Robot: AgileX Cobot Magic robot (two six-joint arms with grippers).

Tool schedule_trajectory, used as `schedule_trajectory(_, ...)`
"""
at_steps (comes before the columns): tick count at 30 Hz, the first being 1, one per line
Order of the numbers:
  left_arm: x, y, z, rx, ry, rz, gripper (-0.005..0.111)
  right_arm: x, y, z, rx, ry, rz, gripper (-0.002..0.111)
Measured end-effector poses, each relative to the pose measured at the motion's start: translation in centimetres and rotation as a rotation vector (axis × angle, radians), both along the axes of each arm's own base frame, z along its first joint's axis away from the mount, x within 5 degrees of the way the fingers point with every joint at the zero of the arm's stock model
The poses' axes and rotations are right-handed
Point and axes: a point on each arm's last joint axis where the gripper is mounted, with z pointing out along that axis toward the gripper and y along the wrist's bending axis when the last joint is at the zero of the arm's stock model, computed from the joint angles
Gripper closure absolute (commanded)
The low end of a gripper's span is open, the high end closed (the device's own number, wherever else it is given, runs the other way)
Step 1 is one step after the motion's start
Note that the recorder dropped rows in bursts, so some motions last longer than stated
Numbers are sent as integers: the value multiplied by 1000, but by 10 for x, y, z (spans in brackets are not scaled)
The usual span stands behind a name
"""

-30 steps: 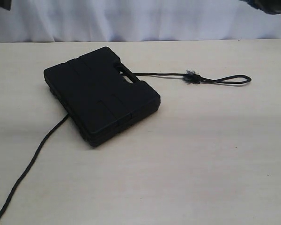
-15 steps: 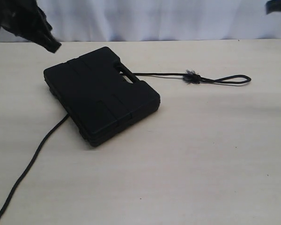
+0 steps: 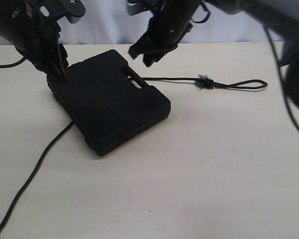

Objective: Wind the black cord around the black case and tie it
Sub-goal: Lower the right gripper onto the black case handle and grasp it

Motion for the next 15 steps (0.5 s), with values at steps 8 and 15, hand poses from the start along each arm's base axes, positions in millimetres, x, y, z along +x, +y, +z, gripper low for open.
schedule_trajectory(8, 2, 36, 0, 63, 14, 203, 54, 23, 29, -39, -21, -13, -2, 61)
schedule_trajectory(15, 4, 56, -1, 29, 22, 284, 54, 29, 26, -57, -84, -18, -17, 61)
